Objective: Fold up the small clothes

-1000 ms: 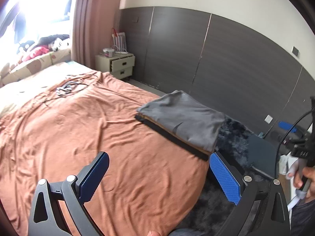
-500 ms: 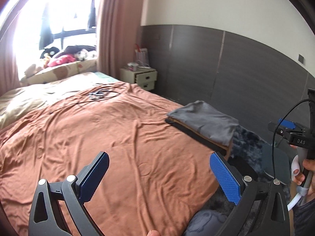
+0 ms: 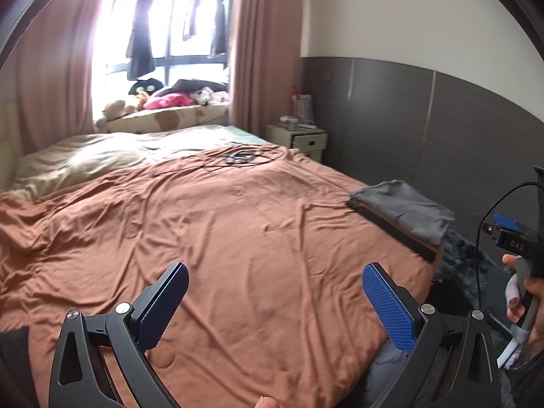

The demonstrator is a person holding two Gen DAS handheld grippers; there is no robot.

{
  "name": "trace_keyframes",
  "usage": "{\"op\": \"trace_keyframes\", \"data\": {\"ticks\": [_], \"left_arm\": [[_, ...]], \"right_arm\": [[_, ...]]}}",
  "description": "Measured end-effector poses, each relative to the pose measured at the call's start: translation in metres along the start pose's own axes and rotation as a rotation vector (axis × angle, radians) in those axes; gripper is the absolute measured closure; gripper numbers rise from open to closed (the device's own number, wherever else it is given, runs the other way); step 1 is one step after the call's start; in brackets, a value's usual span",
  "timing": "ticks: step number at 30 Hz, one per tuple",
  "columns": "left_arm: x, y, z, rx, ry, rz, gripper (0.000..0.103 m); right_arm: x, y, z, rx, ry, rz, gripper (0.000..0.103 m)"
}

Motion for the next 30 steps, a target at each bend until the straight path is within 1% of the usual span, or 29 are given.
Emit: {"op": "trace_keyframes", "data": {"ticks": [4, 10, 17, 19, 22, 27, 30], "left_arm": [[0.016, 0.019, 0.006, 0.01, -0.058, 0.026, 0.0], [0.032, 0.041, 0.014, 0.026, -0.095, 0.057, 0.0], [0.038, 0.066, 0.021, 0.03, -0.123, 0.066, 0.0], [0.04, 0.074, 0.021, 0.04, -0.126, 0.077, 0.0], [0.043, 0.085, 0.021, 0.058, -0.149, 0.076, 0.0], [0.045, 0.095, 0.019, 0.073, -0.169, 0.077, 0.0], [0.047, 0.098, 0.02, 0.071, -0.173, 0.078, 0.0]], "right_arm": [[0.004, 0.01, -0.006, 0.012, -0.009, -0.007, 0.0], [0.014, 0.025, -0.007, 0.015, -0.025, -0.017, 0.0], [0.025, 0.04, -0.009, 0.042, -0.033, -0.046, 0.0], [0.028, 0.044, -0.006, 0.044, -0.026, -0.048, 0.0], [0.034, 0.05, -0.003, 0.051, -0.037, -0.051, 0.0], [0.04, 0.059, -0.004, 0.092, -0.049, -0.052, 0.0], [0.039, 0.056, -0.003, 0.1, -0.046, -0.05, 0.0]]}}
Point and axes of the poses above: each gripper's, at about its wrist camera, not at the fingertips, and z roughly against the way its jaws point, x to its left, y to its underside, the point moved 3 cm from there along -z, roughly the way its jaws point, and after that the axes turned 10 degrees about -y, right-handed, at the moved point
